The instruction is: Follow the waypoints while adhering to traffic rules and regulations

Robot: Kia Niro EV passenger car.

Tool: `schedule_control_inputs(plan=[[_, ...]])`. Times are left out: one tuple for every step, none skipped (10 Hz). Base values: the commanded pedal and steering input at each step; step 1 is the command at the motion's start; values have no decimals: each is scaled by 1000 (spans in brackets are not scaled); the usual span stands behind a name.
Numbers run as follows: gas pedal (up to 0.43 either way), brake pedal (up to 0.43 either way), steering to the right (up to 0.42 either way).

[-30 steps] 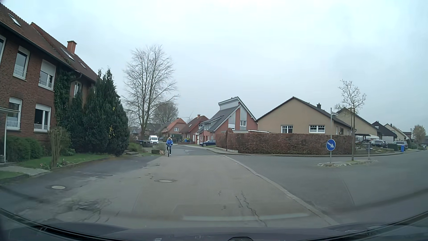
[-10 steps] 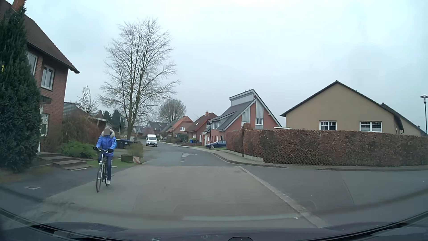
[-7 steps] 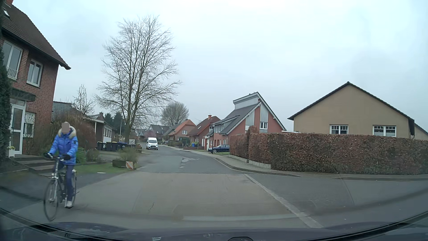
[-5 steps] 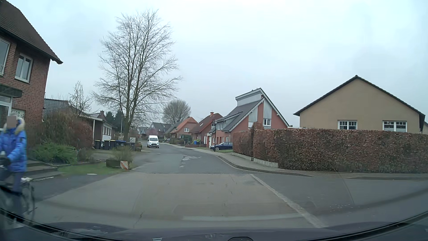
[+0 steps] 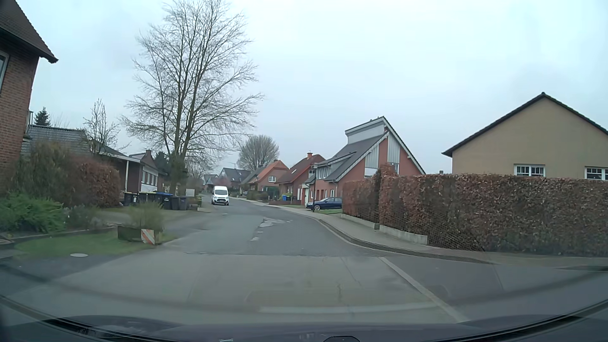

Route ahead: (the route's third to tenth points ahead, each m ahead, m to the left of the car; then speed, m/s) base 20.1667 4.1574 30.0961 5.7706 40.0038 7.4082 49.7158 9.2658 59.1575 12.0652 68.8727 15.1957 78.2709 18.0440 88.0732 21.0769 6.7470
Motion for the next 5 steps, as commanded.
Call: schedule_control_inputs(plan=[[209,0,-25],[209,0,-24],[209,0,-23],[209,0,-24],[209,0,-23]])
